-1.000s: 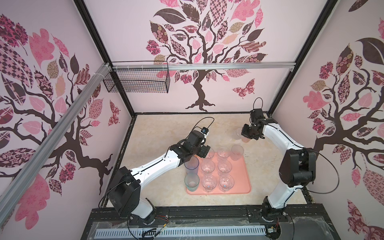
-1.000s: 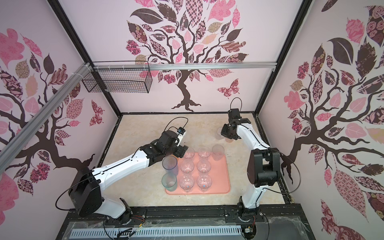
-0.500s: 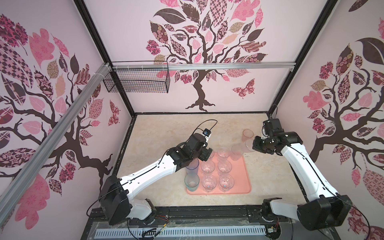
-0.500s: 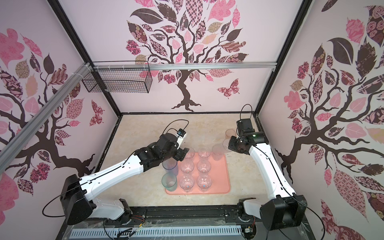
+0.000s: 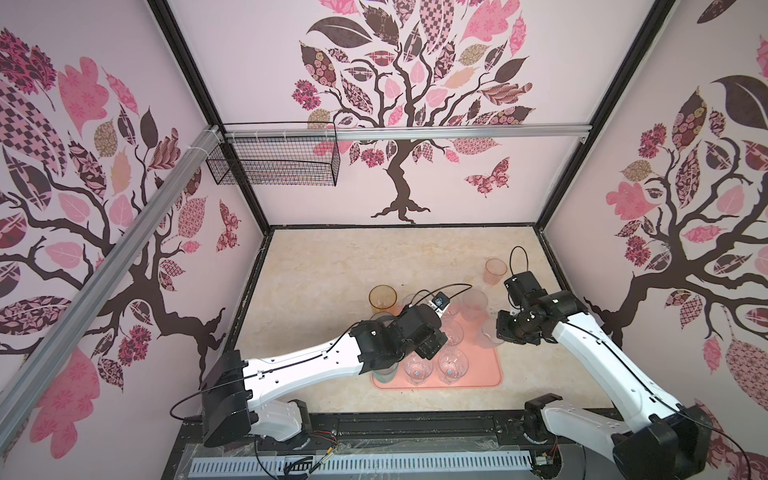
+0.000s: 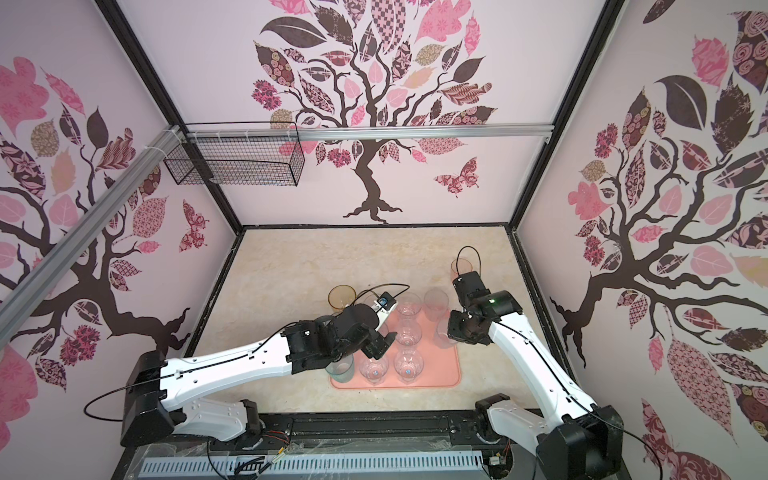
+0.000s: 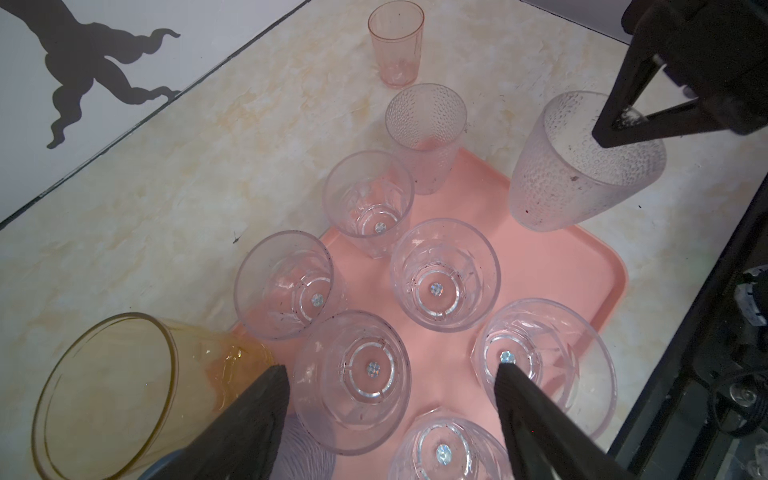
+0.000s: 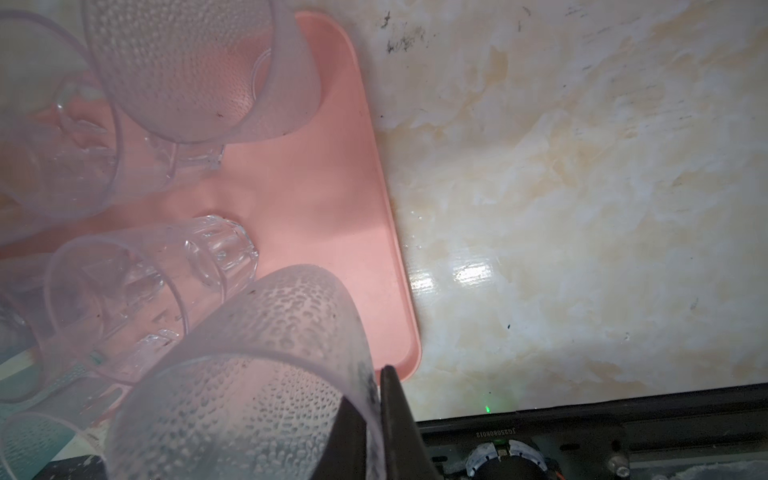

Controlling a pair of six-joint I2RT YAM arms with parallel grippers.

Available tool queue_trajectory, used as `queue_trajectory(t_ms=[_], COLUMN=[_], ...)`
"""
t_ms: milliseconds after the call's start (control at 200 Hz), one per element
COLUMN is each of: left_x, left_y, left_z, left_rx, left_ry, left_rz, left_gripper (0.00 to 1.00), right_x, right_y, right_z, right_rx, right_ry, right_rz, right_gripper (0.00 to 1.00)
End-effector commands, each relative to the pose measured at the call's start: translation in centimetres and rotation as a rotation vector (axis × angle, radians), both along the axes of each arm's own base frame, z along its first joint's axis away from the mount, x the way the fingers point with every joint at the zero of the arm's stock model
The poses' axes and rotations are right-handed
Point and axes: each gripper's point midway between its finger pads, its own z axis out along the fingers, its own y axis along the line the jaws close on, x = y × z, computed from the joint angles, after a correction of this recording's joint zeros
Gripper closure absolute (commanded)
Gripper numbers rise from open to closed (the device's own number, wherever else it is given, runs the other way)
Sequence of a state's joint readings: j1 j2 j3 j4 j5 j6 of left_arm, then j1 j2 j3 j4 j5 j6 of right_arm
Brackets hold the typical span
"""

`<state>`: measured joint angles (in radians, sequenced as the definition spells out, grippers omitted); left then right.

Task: Place the glasses into the tray
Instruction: 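Carry the pink cup with the right gripper over the tray's near corner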

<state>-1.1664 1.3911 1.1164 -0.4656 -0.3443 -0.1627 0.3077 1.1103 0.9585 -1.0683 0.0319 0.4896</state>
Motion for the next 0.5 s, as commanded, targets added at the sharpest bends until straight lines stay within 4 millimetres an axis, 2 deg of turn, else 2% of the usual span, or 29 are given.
queue_trajectory(t_ms=[0, 150, 495], left_x=[-0.1, 0.1, 0.2], left_y=[0.5, 1.0, 0.9], left_z=[-1.7, -2.7, -3.9], left_rx=[0.02, 0.031, 0.064], left_ry=[0.026, 0.019, 0.026], left_rz=[0.04, 0.06, 0.055], left_gripper=[0.18, 0.18, 0.17], right_x=[0.8, 1.5, 2.9], right_y=[0.1, 0.4, 0.6], right_z=[-0.9, -2.6, -4.4], right_rx=[-0.046, -0.062, -0.089], right_ry=[-0.018, -0.006, 0.005], right_rz=[-0.023, -0.023, -0.009], right_gripper=[0.94, 0.94, 0.94])
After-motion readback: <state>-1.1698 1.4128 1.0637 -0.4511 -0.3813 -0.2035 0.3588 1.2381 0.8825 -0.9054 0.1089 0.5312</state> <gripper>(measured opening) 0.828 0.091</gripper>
